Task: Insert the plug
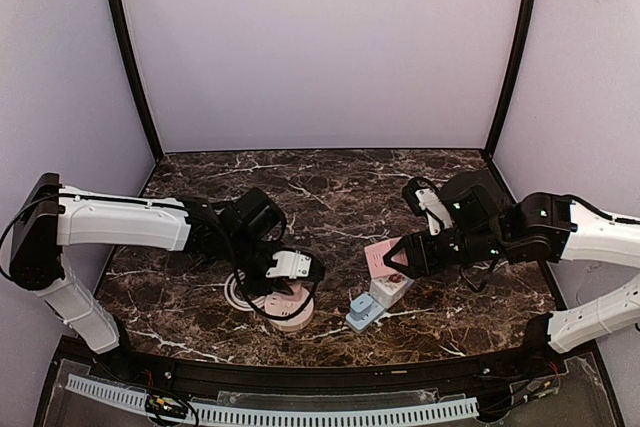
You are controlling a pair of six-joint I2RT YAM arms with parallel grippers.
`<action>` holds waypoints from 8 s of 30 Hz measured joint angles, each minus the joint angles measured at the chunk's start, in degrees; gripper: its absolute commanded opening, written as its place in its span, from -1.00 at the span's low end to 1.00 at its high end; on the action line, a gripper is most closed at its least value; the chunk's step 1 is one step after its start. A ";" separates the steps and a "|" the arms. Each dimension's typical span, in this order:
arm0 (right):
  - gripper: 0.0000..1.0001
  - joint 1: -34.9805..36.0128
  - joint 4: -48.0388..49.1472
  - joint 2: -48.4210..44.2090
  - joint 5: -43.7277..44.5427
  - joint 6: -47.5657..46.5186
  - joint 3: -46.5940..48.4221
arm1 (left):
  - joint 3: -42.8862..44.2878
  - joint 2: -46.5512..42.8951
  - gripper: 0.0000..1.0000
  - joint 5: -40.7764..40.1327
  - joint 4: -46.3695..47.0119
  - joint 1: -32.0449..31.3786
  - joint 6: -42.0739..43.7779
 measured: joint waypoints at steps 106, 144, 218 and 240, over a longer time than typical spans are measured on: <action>-1.00 2.45 -19.74 51.80 -3.43 -10.54 44.52 | -36.37 -35.43 0.94 -48.70 45.35 5.18 -55.47; -1.00 3.17 -26.80 57.72 -1.81 -12.20 52.85 | -37.05 -35.82 0.94 -48.48 45.51 5.29 -54.90; 0.97 6.21 -22.21 62.10 4.13 -10.82 54.95 | -38.51 -38.07 0.96 -48.41 45.83 5.29 -53.62; 0.97 2.99 -3.34 32.83 18.60 -11.56 28.72 | -38.53 -42.32 0.97 -55.56 44.30 5.84 -49.48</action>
